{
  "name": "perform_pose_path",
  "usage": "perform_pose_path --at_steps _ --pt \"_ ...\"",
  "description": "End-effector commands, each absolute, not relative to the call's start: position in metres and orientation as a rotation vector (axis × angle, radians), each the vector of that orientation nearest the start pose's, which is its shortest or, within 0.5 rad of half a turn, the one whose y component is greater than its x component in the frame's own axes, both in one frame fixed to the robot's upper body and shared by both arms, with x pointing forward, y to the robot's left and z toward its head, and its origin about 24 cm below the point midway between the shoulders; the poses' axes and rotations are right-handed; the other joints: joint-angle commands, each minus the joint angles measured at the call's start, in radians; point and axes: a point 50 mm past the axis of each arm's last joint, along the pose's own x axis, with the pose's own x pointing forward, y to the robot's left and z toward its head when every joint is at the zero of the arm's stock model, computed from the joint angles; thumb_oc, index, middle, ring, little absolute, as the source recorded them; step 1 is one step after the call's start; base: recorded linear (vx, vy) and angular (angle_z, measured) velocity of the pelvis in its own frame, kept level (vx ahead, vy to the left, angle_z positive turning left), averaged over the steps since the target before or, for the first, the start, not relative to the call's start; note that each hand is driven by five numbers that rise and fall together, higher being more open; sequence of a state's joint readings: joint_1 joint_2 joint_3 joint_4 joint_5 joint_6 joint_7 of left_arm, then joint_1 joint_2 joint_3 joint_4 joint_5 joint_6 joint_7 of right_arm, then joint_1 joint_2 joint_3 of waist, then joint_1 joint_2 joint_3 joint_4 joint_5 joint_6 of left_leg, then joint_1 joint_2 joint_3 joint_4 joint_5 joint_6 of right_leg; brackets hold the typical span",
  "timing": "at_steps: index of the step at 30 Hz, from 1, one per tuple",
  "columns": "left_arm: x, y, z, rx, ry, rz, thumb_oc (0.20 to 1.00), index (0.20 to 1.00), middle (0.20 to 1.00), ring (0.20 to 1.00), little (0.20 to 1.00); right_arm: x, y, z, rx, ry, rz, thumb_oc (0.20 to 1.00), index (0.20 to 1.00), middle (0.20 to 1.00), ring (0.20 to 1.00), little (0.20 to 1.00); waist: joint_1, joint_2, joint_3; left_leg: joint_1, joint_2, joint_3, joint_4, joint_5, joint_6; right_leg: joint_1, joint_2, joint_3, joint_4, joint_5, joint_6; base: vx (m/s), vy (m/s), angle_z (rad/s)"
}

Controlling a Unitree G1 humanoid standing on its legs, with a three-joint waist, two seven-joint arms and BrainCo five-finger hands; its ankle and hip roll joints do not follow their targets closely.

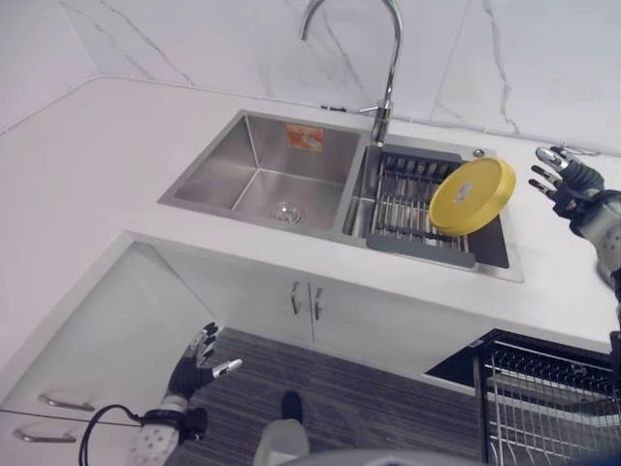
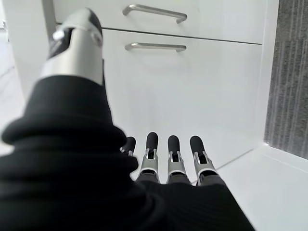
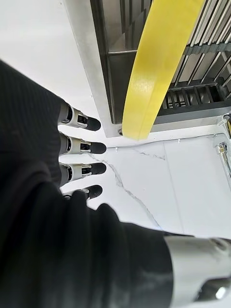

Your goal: Place the dishes in the dishwasher.

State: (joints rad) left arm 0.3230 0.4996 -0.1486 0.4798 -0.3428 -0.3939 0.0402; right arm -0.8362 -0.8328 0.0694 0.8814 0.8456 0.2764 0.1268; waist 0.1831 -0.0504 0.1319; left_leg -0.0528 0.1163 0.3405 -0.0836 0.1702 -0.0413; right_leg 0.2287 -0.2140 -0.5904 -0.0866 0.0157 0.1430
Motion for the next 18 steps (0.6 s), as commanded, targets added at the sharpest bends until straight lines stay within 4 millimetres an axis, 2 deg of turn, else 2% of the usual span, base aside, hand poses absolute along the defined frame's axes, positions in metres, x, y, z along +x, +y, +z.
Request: perform_pose_path --at_steps 1,4,12,18 --pt "0.145 0.263 -0.055 0.133 0.348 0.117 1.000 1.000 1.000 1.000 1.000 0.356 -0.354 0.227 0.140 -0.004 -0.216 1.000 1.000 1.000 1.000 1.000 0.067 0.043 -0.044 0.094 0.107 -0.023 0.084 -0.158 -0.090 -0.080 -0.047 -0.015 0.122 -0.074 0.005 0.00 0.000 0.00" --pt "0.142 0.259 -0.060 0.139 0.373 0.095 1.000 1.000 1.000 1.000 1.000 0.356 -0.356 0.224 0.142 0.015 -0.224 1.000 1.000 1.000 1.000 1.000 0.073 0.041 -0.045 0.090 0.108 -0.024 0.084 -0.156 -0.092 -0.079 -0.048 -0.019 0.121 -0.074 0.003 0.00 -0.005 0.02" --pt "0.137 0.264 -0.068 0.133 0.435 0.124 1.000 1.000 1.000 1.000 1.000 0.357 -0.359 0.220 0.130 0.055 -0.226 1.000 1.000 1.000 1.000 1.000 0.075 0.044 -0.043 0.090 0.108 -0.022 0.088 -0.154 -0.093 -0.078 -0.047 -0.020 0.123 -0.076 0.002 0.00 0.001 0.01" --pt "0.135 0.264 -0.075 0.057 0.471 0.150 1.000 1.000 1.000 1.000 1.000 0.356 -0.359 0.214 0.114 0.099 -0.214 1.000 1.000 1.000 1.000 1.000 0.076 0.042 -0.042 0.091 0.108 -0.021 0.085 -0.153 -0.092 -0.077 -0.046 -0.020 0.123 -0.076 0.001 0.00 0.000 0.00"
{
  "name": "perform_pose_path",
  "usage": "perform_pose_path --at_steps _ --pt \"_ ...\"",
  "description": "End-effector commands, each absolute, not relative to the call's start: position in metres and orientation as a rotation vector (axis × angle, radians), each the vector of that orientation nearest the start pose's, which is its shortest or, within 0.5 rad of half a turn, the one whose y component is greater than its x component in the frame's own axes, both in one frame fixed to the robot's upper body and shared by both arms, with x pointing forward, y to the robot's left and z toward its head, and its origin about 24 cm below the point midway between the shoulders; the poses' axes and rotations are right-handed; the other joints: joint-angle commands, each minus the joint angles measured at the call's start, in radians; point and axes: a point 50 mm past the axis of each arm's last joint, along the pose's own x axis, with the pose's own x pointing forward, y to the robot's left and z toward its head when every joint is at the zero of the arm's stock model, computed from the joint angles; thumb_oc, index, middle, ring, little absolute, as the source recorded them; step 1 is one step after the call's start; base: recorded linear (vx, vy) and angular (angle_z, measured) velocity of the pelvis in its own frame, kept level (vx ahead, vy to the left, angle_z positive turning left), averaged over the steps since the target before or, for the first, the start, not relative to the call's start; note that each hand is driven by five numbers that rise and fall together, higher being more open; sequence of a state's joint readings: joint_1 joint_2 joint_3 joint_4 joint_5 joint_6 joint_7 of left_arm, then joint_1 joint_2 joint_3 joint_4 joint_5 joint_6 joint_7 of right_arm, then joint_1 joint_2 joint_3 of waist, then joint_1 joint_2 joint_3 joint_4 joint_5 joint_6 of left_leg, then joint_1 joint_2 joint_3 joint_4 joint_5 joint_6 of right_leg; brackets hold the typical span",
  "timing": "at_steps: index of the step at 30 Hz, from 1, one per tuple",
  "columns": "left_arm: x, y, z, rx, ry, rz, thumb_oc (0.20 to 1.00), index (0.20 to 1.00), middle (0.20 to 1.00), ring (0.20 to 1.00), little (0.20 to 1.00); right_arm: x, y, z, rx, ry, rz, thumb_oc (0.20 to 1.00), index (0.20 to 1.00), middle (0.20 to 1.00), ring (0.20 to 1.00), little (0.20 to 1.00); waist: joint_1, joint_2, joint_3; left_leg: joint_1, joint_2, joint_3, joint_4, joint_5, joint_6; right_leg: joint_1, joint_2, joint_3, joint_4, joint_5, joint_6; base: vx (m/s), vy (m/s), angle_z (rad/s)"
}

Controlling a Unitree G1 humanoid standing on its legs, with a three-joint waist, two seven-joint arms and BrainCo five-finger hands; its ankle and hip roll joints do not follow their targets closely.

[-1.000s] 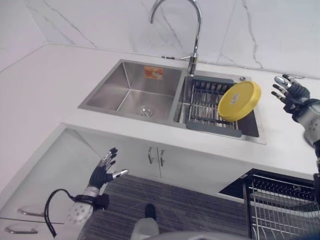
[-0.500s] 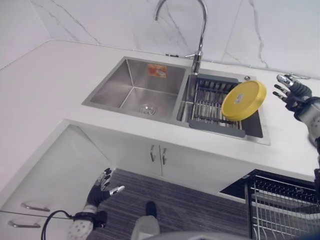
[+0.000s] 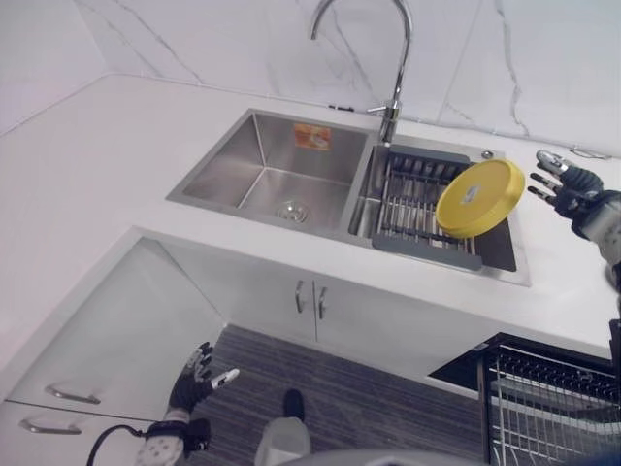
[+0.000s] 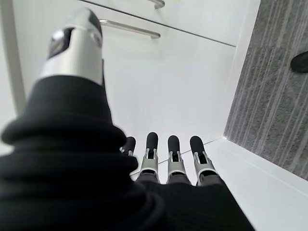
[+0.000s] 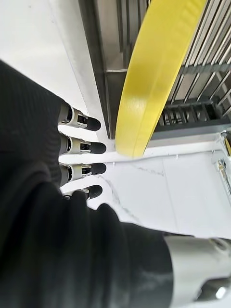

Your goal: Place the dishes in the dishwasher.

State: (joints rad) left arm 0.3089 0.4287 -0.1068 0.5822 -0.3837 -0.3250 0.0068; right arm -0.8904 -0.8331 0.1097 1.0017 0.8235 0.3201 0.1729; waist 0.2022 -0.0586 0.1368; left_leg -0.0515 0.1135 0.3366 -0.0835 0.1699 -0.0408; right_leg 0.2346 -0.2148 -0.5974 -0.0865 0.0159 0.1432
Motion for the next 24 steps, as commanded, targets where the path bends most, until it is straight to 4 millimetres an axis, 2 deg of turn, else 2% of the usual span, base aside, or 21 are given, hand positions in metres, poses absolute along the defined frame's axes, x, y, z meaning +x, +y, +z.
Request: perform_pose_path --at_steps 1,15,24 --pt "0.136 0.264 -0.075 0.051 0.470 0.153 1.000 1.000 1.000 1.000 1.000 0.356 -0.359 0.213 0.117 0.104 -0.213 1.000 1.000 1.000 1.000 1.000 0.056 0.050 -0.046 0.089 0.111 -0.017 0.086 -0.152 -0.093 -0.083 -0.045 -0.013 0.123 -0.076 0.001 0.00 0.000 0.00" --pt "0.142 0.261 -0.074 0.045 0.471 0.146 1.000 1.000 1.000 1.000 1.000 0.358 -0.356 0.200 0.137 0.167 -0.187 1.000 1.000 1.000 1.000 1.000 0.056 0.052 -0.040 0.084 0.115 -0.011 0.094 -0.152 -0.094 -0.088 -0.053 -0.015 0.131 -0.075 0.003 0.00 0.000 0.00" --pt "0.140 0.261 -0.076 0.050 0.489 0.146 1.000 1.000 1.000 1.000 1.000 0.361 -0.350 0.195 0.148 0.193 -0.158 1.000 1.000 1.000 1.000 1.000 0.058 0.052 -0.038 0.085 0.115 -0.008 0.096 -0.153 -0.093 -0.089 -0.055 -0.015 0.135 -0.076 0.003 0.00 0.001 0.01"
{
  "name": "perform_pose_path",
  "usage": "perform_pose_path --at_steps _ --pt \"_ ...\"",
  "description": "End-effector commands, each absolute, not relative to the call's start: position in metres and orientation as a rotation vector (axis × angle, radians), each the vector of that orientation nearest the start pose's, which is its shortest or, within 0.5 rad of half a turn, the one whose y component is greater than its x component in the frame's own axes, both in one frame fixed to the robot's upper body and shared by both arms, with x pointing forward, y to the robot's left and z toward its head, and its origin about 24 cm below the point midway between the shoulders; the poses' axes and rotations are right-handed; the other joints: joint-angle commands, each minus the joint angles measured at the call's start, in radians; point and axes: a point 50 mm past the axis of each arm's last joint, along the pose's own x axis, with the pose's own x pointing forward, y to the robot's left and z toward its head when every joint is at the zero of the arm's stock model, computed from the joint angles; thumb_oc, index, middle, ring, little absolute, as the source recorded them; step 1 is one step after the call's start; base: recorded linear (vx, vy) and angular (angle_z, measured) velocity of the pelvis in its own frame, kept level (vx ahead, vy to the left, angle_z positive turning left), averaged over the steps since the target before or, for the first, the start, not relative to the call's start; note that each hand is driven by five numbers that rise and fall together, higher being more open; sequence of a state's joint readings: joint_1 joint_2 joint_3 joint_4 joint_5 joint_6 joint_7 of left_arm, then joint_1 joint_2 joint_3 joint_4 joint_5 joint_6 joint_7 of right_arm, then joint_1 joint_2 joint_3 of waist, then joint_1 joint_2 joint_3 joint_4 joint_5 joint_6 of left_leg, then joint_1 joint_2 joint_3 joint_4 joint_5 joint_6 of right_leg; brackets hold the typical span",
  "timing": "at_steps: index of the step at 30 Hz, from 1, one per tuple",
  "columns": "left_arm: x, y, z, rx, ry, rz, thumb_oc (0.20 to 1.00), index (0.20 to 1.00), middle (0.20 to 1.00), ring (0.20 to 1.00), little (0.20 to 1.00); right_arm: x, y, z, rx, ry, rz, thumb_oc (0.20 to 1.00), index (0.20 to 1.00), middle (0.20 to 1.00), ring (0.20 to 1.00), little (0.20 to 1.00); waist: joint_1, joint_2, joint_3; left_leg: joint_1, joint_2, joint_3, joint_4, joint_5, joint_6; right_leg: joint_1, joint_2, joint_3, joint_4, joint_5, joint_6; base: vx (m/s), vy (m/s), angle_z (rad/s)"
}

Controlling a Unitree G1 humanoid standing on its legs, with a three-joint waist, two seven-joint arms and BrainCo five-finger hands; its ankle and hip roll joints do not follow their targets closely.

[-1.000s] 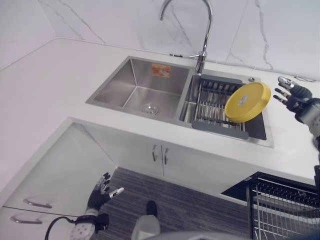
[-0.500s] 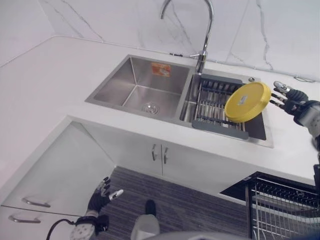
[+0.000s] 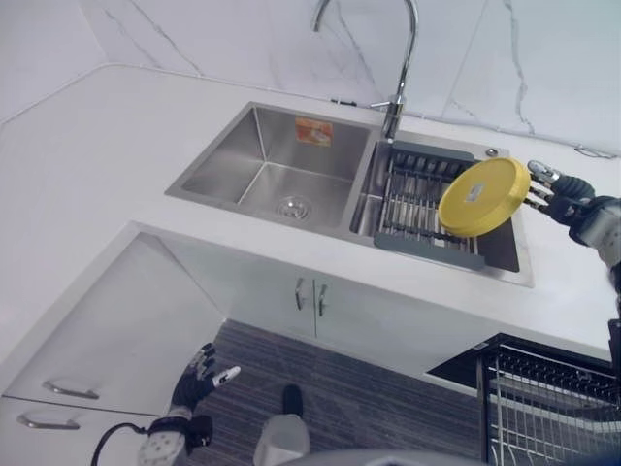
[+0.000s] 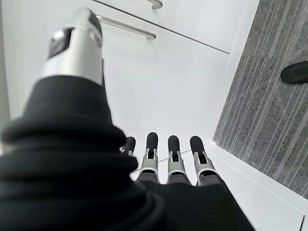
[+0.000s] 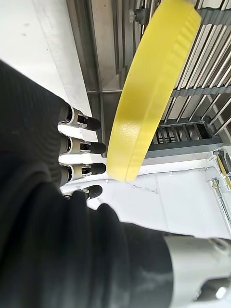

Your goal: Place the dishes in the dishwasher.

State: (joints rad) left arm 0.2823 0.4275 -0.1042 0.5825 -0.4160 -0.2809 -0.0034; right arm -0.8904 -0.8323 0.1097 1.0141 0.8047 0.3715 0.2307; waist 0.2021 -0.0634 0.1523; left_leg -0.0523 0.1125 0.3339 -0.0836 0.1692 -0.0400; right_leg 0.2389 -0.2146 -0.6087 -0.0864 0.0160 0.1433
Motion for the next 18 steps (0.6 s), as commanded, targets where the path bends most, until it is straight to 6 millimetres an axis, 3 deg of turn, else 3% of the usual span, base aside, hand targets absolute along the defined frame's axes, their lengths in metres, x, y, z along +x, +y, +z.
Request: perform_pose_path --at_steps 1,18 --pt "0.139 0.261 -0.077 0.050 0.491 0.145 1.000 1.000 1.000 1.000 1.000 0.361 -0.349 0.193 0.145 0.199 -0.156 1.000 1.000 1.000 1.000 1.000 0.059 0.057 -0.051 0.086 0.118 -0.005 0.099 -0.153 -0.093 -0.093 -0.056 -0.005 0.137 -0.076 0.003 0.00 0.000 0.00" --pt "0.140 0.260 -0.078 0.052 0.502 0.145 1.000 1.000 1.000 1.000 1.000 0.362 -0.346 0.182 0.156 0.245 -0.159 1.000 1.000 1.000 1.000 1.000 0.065 0.060 -0.042 0.082 0.115 -0.005 0.104 -0.156 -0.090 -0.102 -0.064 -0.010 0.154 -0.079 0.005 0.00 0.001 0.00"
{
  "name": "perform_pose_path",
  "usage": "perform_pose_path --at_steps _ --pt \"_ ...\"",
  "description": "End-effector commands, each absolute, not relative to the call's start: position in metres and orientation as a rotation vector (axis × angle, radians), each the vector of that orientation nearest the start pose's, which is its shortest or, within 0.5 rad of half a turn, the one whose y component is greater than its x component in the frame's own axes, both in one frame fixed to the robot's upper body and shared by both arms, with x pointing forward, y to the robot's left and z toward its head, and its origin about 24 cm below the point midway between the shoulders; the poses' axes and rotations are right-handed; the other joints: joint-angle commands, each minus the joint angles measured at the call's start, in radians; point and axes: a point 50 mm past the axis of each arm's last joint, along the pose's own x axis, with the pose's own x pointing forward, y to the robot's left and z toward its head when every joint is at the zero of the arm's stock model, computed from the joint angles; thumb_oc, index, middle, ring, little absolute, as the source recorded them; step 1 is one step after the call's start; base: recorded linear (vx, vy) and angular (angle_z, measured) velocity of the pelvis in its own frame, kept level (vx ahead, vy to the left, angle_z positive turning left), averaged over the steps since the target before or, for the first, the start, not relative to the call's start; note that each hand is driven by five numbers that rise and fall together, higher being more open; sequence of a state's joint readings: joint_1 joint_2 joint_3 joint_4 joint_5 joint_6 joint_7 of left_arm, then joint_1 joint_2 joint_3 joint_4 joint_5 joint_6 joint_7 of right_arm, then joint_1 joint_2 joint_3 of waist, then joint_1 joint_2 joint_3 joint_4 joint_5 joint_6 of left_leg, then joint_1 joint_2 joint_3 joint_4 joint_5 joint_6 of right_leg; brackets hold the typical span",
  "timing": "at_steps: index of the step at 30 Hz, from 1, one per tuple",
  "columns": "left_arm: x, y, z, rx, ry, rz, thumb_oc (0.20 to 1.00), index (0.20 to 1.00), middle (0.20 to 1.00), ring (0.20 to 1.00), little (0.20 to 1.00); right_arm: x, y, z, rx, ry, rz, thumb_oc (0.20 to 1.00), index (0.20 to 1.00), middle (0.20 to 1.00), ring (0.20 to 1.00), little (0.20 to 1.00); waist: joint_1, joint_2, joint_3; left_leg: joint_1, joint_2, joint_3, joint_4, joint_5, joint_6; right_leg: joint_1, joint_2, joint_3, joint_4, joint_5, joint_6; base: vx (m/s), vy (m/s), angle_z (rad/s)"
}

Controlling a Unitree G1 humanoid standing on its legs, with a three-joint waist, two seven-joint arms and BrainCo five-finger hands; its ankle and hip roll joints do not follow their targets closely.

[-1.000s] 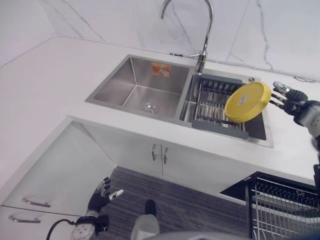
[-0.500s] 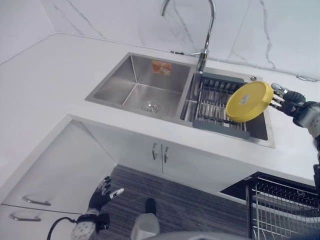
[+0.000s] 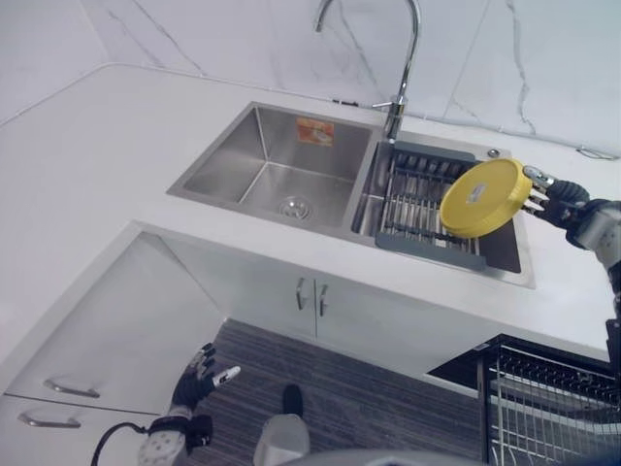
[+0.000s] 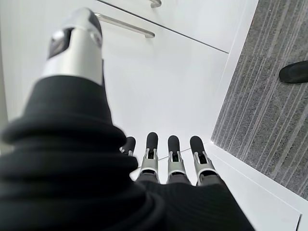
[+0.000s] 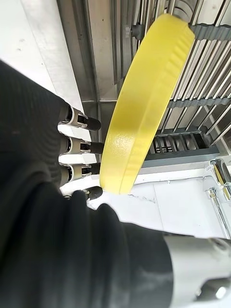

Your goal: Place the dishes in the dishwasher.

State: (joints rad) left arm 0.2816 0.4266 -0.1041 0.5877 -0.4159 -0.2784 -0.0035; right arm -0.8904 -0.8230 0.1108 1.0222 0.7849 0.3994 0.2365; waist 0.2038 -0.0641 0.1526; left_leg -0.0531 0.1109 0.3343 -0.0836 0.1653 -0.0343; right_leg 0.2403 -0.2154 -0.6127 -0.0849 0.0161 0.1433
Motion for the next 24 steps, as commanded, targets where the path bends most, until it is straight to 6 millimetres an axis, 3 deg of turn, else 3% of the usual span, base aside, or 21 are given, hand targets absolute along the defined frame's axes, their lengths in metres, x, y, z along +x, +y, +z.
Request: perform_pose_path --at_steps 1,24 --pt "0.1391 0.2606 -0.0782 0.053 0.504 0.145 1.000 1.000 1.000 1.000 1.000 0.3617 -0.3460 0.1826 0.154 0.249 -0.160 1.000 1.000 1.000 1.000 1.000 0.064 0.060 -0.042 0.084 0.117 -0.005 0.103 -0.151 -0.095 -0.103 -0.063 -0.006 0.152 -0.078 0.005 0.00 0.000 0.00" --pt "0.1346 0.2655 -0.0775 0.071 0.519 0.144 1.000 1.000 1.000 1.000 1.000 0.3640 -0.3428 0.1780 0.158 0.263 -0.179 1.000 1.000 1.000 1.000 1.000 0.085 0.086 -0.009 0.054 0.113 -0.012 0.120 -0.149 -0.094 -0.123 -0.072 -0.022 0.177 -0.087 0.005 0.02 -0.011 0.05"
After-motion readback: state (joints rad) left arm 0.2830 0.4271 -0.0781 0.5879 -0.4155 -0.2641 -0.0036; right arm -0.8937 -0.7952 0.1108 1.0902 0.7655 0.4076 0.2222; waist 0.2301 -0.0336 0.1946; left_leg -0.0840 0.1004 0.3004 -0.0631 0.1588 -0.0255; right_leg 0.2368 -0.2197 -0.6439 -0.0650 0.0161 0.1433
